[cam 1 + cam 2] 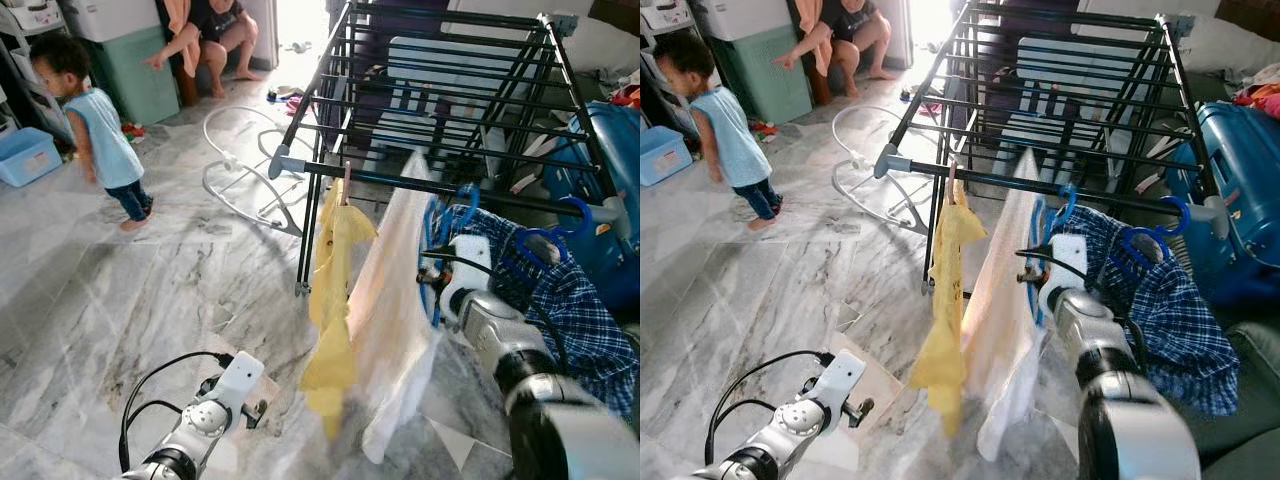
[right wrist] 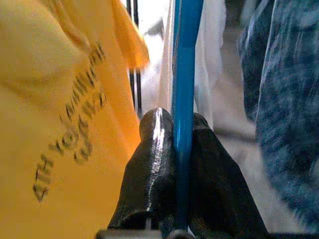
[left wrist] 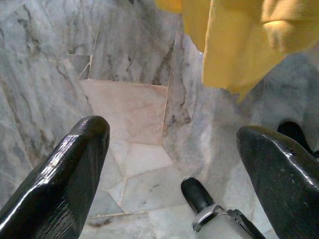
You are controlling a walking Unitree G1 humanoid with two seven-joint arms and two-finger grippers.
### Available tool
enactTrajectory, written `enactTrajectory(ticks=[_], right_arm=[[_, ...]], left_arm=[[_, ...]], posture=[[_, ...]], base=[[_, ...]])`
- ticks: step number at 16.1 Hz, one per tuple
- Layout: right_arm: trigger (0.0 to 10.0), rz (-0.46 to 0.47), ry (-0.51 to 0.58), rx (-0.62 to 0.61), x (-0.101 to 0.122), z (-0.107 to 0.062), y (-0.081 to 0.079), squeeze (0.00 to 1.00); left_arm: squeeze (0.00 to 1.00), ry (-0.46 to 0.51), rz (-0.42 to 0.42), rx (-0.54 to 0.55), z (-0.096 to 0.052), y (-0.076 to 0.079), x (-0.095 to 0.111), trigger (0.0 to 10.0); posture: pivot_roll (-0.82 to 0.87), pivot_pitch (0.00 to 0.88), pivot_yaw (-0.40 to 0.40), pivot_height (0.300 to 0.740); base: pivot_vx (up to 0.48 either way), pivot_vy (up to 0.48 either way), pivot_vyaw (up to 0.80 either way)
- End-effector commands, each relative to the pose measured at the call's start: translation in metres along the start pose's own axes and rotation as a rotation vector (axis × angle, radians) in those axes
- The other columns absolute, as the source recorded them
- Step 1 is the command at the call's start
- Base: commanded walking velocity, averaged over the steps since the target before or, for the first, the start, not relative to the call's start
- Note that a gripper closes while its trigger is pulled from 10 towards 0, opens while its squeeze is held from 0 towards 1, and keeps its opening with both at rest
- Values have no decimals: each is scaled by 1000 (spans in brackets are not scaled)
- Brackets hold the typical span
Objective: Hang hanger
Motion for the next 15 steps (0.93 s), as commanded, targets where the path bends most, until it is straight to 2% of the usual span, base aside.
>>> enactTrajectory(ticks=[1,5,7,8,11,13,15], right_arm=[[10000,-39,84,31,16,-2,-10,0],[10000,-42,106,-2,7,-11,-2,0],[10000,-23,115,-6,15,-13,1,0],[10000,-54,109,-16,32,-9,1,0],[10000,-38,116,-31,59,-2,3,0],[10000,33,95,-40,67,2,4,0],[10000,33,80,-57,68,3,8,0]], left_arm=[[0,4,7,-4,0,2,1,10000],[0,19,11,-8,1,2,7,10000],[0,21,20,-12,2,2,9,10000],[0,26,28,-18,2,3,11,10000],[0,32,31,-20,3,3,14,10000],[0,30,26,-12,3,0,14,10000],[0,25,23,-6,2,-2,12,10000]], posture=[[154,1,-62,740],[136,0,-56,740],[125,0,-50,740],[117,1,-45,740],[130,7,-49,740],[140,10,-54,740],[149,12,-57,740]], base=[[0,0,0],[0,0,0],[0,0,0],[0,0,0],[0,0,0],[0,0,0],[0,0,0]])
Point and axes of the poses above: a point about 5 cm out from each wrist's last joint towards the gripper, its own z axis pointing out of the wrist towards the gripper, its own x axis along the axis of the wrist's last joint, y = z × x, the point moved 4 cm from there along z, pointing out of the wrist towards the gripper, and after that the axes turned 13 degrees about z, right-handed, at the moved point
